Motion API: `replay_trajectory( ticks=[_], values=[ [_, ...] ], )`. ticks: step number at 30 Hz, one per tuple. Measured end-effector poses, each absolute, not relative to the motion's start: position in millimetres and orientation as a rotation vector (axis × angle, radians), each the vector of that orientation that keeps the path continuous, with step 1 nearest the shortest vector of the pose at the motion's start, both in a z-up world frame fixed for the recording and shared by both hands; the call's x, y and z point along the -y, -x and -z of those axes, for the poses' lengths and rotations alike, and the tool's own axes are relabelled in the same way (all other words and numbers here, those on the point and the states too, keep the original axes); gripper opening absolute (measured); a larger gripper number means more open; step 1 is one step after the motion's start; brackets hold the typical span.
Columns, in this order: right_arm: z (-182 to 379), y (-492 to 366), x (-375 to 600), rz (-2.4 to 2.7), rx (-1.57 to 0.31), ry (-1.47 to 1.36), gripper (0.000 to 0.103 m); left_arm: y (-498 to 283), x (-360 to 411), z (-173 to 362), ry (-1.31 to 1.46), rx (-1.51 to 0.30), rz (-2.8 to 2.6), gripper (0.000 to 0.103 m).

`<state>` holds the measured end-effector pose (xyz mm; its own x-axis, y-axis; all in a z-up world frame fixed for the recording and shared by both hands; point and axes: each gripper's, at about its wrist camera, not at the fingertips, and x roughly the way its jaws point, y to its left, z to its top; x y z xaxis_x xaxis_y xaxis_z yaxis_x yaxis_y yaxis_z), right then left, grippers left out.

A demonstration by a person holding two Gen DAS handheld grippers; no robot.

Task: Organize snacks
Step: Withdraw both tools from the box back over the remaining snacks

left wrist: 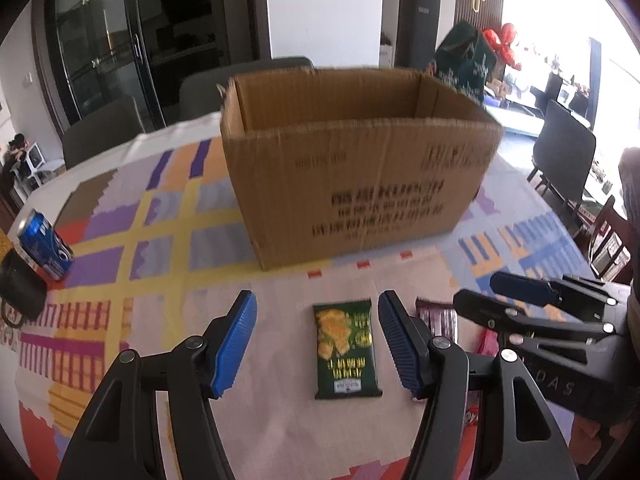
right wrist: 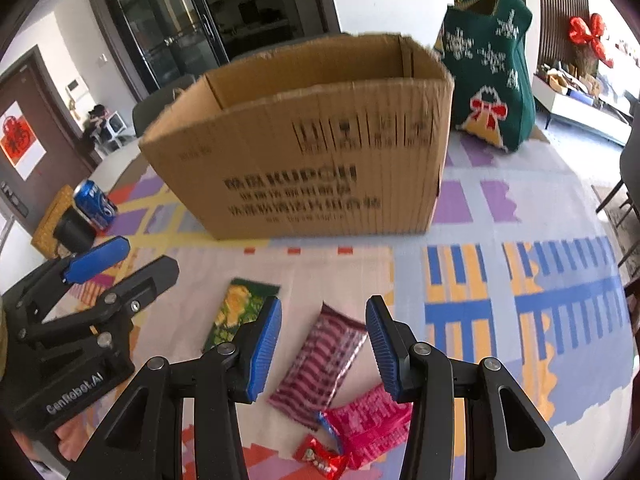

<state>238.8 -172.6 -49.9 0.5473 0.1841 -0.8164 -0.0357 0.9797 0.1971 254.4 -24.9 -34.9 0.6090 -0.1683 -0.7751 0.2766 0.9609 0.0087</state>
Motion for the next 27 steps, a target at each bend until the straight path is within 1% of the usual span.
replay_trajectory(
  ticks=[11,27],
  values=[
    [75,-241,170,-0.092,-1.063,-0.195,0.045,-246,29,77,-0.157,-0.963,0.292,0.062],
    [113,-251,154,-0.063,-1.162,-0.193,0.045,-256,41,114,-0.168,-1.047,0.289,0.062]
  ],
)
